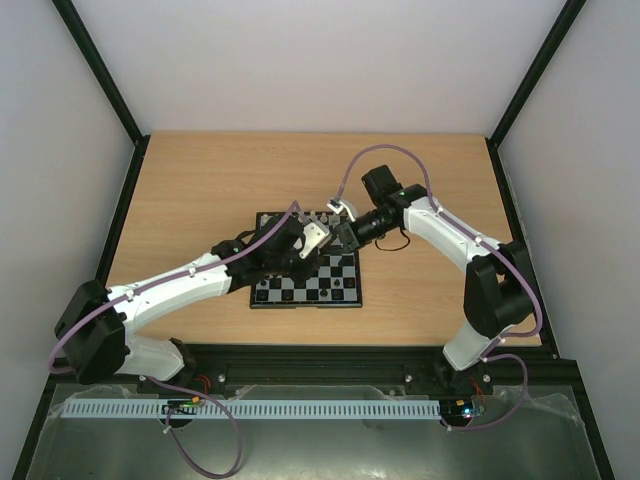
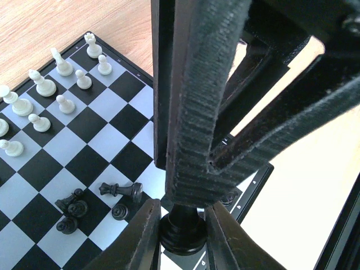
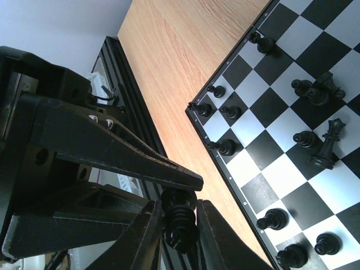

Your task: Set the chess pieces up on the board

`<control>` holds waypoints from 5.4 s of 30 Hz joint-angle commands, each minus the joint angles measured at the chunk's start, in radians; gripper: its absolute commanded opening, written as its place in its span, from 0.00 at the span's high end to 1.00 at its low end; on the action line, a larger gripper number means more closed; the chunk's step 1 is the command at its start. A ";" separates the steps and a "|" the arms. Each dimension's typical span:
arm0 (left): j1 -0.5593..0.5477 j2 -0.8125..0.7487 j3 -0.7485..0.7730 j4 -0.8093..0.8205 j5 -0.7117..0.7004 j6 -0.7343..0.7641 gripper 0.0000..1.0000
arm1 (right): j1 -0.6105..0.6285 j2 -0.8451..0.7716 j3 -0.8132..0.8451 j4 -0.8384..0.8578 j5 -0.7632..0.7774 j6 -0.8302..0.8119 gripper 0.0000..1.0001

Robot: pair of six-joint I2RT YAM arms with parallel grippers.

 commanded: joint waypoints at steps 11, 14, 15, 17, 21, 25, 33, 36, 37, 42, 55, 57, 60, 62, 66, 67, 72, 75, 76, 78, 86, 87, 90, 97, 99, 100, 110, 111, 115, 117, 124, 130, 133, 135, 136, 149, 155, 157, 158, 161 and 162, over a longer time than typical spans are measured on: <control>0.024 -0.069 0.044 -0.069 -0.255 -0.061 0.47 | 0.002 -0.146 0.005 0.038 0.265 -0.034 0.88; 0.060 -0.099 0.072 -0.110 -0.330 -0.093 0.26 | 0.003 -0.193 -0.019 0.058 0.343 -0.063 0.88; 0.075 -0.109 0.079 -0.119 -0.349 -0.105 0.22 | 0.006 -0.205 -0.023 0.062 0.369 -0.074 0.88; 0.113 -0.135 0.078 -0.120 -0.378 -0.129 0.14 | 0.014 -0.224 -0.030 0.066 0.423 -0.101 0.88; 0.204 -0.201 0.010 -0.049 -0.443 -0.190 0.01 | 0.047 -0.246 -0.034 0.079 0.525 -0.141 0.88; 0.304 -0.247 -0.065 0.006 -0.442 -0.257 0.01 | 0.100 -0.248 -0.034 0.085 0.603 -0.173 0.88; 0.386 -0.255 -0.074 -0.009 -0.426 -0.291 0.01 | 0.286 -0.204 -0.068 0.103 0.734 -0.232 0.88; 0.428 -0.271 -0.072 -0.031 -0.477 -0.338 0.01 | 0.345 -0.168 -0.077 0.108 0.746 -0.241 0.88; 0.444 -0.281 -0.074 -0.031 -0.483 -0.351 0.01 | 0.365 -0.155 -0.079 0.109 0.751 -0.244 0.88; 0.478 -0.327 -0.092 -0.014 -0.488 -0.368 0.01 | 0.440 -0.075 -0.064 0.102 0.764 -0.264 0.88; 0.478 -0.337 -0.096 -0.022 -0.511 -0.345 0.01 | 0.475 0.123 0.027 0.085 0.745 -0.250 0.87; 0.478 -0.337 -0.098 -0.021 -0.509 -0.343 0.01 | 0.480 0.139 0.032 0.087 0.749 -0.249 0.87; 0.478 -0.334 -0.097 -0.022 -0.507 -0.340 0.01 | 0.488 0.160 0.042 0.084 0.755 -0.248 0.87; 0.478 -0.332 -0.098 -0.022 -0.506 -0.339 0.01 | 0.493 0.171 0.044 0.084 0.759 -0.248 0.87; 0.478 -0.329 -0.098 -0.022 -0.502 -0.337 0.01 | 0.499 0.185 0.046 0.080 0.771 -0.249 0.86; 0.478 -0.329 -0.097 -0.022 -0.501 -0.337 0.01 | 0.501 0.188 0.046 0.080 0.775 -0.249 0.86; 0.478 -0.328 -0.098 -0.021 -0.497 -0.336 0.01 | 0.510 0.195 0.039 0.078 0.816 -0.254 0.85; 0.478 -0.327 -0.098 -0.022 -0.495 -0.334 0.01 | 0.510 0.195 0.039 0.076 0.821 -0.252 0.84; 0.478 -0.327 -0.097 -0.022 -0.496 -0.334 0.01 | 0.511 0.197 0.039 0.076 0.821 -0.251 0.84; 0.478 -0.327 -0.098 -0.022 -0.495 -0.333 0.01 | 0.512 0.199 0.039 0.073 0.820 -0.251 0.83; 0.477 -0.319 -0.099 -0.022 -0.488 -0.329 0.01 | 0.511 0.203 0.043 0.070 0.815 -0.242 0.69; 0.478 -0.317 -0.099 -0.021 -0.486 -0.327 0.01 | 0.511 0.200 0.047 0.066 0.812 -0.241 0.67; 0.478 -0.306 -0.099 -0.022 -0.475 -0.324 0.01 | 0.511 0.179 0.065 0.046 0.810 -0.241 0.62; 0.478 -0.258 -0.097 -0.023 -0.401 -0.308 0.06 | 0.477 0.038 0.048 0.009 0.764 -0.247 0.54; 0.478 -0.241 -0.095 -0.022 -0.374 -0.302 0.11 | 0.432 -0.016 0.017 0.019 0.715 -0.239 0.54; 0.478 -0.231 -0.096 -0.021 -0.356 -0.297 0.13 | 0.402 -0.047 -0.003 0.031 0.688 -0.233 0.54; 0.476 0.014 0.009 -0.174 -0.170 -0.262 0.37 | 0.093 -0.329 -0.308 0.212 0.522 -0.133 0.53; 0.476 0.034 0.015 -0.186 -0.139 -0.256 0.39 | 0.084 -0.348 -0.326 0.227 0.528 -0.133 0.53; 0.470 0.094 0.030 -0.224 -0.037 -0.241 0.47 | 0.040 -0.400 -0.367 0.266 0.532 -0.121 0.52; 0.456 0.114 0.035 -0.236 -0.011 -0.238 0.49 | 0.034 -0.404 -0.374 0.270 0.538 -0.125 0.52; 0.397 0.219 0.098 -0.290 -0.046 -0.231 0.56 | 0.034 -0.405 -0.385 0.274 0.549 -0.142 0.51; 0.377 0.289 0.137 -0.303 -0.064 -0.230 0.62 | 0.034 -0.421 -0.393 0.278 0.556 -0.148 0.51; 0.367 0.321 0.157 -0.324 -0.084 -0.227 0.67 | 0.034 -0.421 -0.394 0.278 0.564 -0.152 0.51; 0.358 0.335 0.164 -0.335 -0.098 -0.223 0.70 | 0.034 -0.421 -0.394 0.279 0.565 -0.152 0.51; 0.356 0.341 0.166 -0.339 -0.102 -0.222 0.71 | 0.033 -0.420 -0.395 0.279 0.566 -0.153 0.51; 0.343 0.379 0.175 -0.335 -0.107 -0.219 0.81 | 0.033 -0.416 -0.399 0.282 0.577 -0.158 0.51; 0.340 0.383 0.176 -0.348 -0.118 -0.220 0.84 | 0.034 -0.413 -0.398 0.284 0.582 -0.157 0.51; 0.338 0.386 0.177 -0.351 -0.122 -0.217 0.86 | 0.034 -0.413 -0.399 0.285 0.588 -0.157 0.51; 0.337 0.385 0.178 -0.354 -0.124 -0.216 0.88 | 0.034 -0.412 -0.399 0.287 0.596 -0.155 0.51; 0.331 0.374 0.189 -0.366 -0.129 -0.216 0.90 | 0.031 -0.409 -0.397 0.296 0.626 -0.142 0.51; 0.324 0.366 0.198 -0.373 -0.139 -0.217 0.90 | 0.025 -0.409 -0.396 0.300 0.638 -0.136 0.52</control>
